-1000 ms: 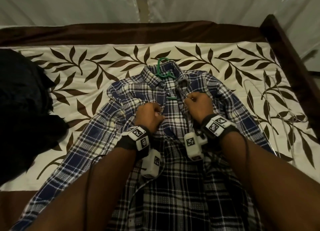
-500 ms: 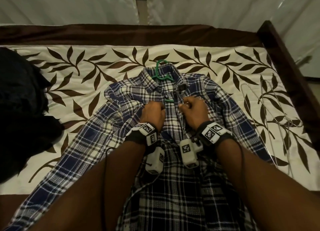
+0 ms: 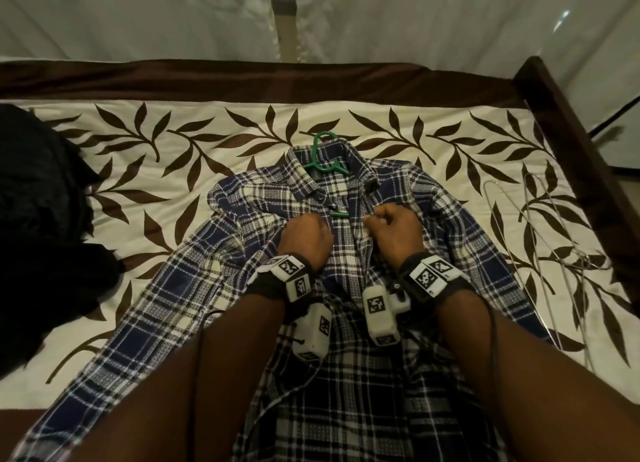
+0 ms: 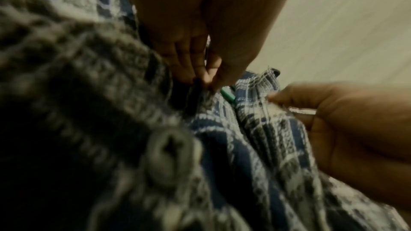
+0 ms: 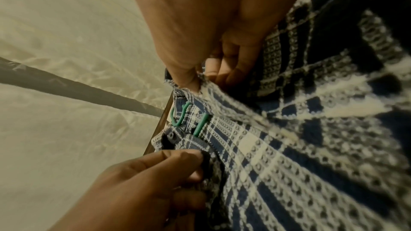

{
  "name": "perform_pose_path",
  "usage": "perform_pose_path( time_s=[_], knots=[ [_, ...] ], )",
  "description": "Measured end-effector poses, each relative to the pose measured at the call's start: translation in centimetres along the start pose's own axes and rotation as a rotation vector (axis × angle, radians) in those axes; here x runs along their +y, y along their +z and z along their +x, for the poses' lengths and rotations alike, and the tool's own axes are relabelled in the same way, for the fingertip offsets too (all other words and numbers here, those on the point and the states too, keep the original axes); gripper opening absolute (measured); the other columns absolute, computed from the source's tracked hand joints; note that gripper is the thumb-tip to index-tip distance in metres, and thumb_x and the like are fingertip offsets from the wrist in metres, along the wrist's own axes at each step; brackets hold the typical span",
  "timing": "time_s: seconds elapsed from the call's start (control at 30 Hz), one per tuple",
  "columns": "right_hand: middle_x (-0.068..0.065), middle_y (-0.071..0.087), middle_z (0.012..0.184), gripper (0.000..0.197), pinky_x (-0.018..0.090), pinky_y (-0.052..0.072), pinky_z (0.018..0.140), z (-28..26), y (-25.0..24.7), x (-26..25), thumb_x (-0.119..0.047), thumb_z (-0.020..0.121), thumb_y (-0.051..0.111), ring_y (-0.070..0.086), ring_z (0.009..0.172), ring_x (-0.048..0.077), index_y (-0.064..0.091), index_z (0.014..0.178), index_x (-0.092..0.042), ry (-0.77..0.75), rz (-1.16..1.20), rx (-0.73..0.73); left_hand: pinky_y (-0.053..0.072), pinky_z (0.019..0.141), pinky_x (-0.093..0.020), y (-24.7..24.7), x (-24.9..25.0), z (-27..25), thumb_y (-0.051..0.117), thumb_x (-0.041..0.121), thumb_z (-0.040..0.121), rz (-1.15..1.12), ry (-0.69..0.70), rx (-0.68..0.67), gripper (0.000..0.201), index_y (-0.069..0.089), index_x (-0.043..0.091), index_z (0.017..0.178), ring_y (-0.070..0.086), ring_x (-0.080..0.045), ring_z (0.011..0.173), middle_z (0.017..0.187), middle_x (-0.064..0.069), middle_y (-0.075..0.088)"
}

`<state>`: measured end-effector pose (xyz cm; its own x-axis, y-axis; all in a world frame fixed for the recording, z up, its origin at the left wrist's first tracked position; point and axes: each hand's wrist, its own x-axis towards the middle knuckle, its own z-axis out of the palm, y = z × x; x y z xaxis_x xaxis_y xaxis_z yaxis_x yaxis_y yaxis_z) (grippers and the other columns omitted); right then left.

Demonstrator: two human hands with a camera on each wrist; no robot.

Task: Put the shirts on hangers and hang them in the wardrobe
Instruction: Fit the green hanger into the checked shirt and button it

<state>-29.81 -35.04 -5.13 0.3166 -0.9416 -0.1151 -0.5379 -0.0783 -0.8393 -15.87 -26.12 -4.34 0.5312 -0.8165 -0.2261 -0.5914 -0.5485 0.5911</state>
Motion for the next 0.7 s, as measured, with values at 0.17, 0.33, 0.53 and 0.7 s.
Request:
perform_pose_path(
  time_s=[0.17, 0.33, 0.53, 0.7],
  knots=[
    [0.005, 0.071, 0.078, 0.015, 0.038, 0.061, 0.075, 1.2, 0.0, -0.6, -0.017, 0.081, 0.078, 0.07, 0.072, 0.022, 0.069, 0.093, -0.013, 0.059, -0.016, -0.008, 0.057, 0.084, -0.039, -2.9, 0.1, 1.8, 0.065, 0.014, 0.092, 0.009, 0.096, 0.116, 0.007, 0.07, 0.015, 0.096, 0.065, -0.021, 0.09, 0.098, -0.004, 0.067],
    [0.003, 0.067, 0.064, 0.045, 0.023, 0.049, 0.056, 2.6, 1.2, -3.5, -0.052, 0.078, 0.078, 0.063, 0.059, 0.015, 0.069, 0.071, -0.009, 0.029, -0.033, 0.092, 0.042, 0.098, -0.038, -5.7, 0.9, 5.0, 0.069, 0.023, 0.089, 0.346, 0.343, 0.177, 0.043, 0.06, 0.024, 0.132, 0.042, -0.026, 0.123, 0.134, -0.003, 0.051],
    [0.008, 0.054, 0.061, 0.03, 0.019, 0.033, 0.043, 4.4, 1.7, -3.8, -0.02, 0.082, 0.079, 0.042, 0.05, 0.017, 0.064, 0.072, 0.003, 0.202, 0.151, 0.134, 0.036, 0.087, -0.04, -6.8, 1.2, 7.3, 0.065, 0.042, 0.091, 0.688, 0.474, 0.041, 0.024, 0.068, 0.022, 0.103, 0.045, -0.025, 0.109, 0.101, -0.001, 0.064],
    [0.016, 0.055, 0.063, 0.037, 0.023, 0.041, 0.05, 4.0, 1.6, -3.1, -0.022, 0.083, 0.077, 0.046, 0.054, 0.018, 0.062, 0.074, 0.01, 0.192, 0.328, 0.131, 0.034, 0.073, -0.032, -7.8, 0.6, 7.8, 0.064, 0.042, 0.093, 0.65, 0.496, -0.161, 0.024, 0.067, 0.018, 0.096, 0.047, -0.021, 0.097, 0.092, 0.0, 0.047]
  ],
)
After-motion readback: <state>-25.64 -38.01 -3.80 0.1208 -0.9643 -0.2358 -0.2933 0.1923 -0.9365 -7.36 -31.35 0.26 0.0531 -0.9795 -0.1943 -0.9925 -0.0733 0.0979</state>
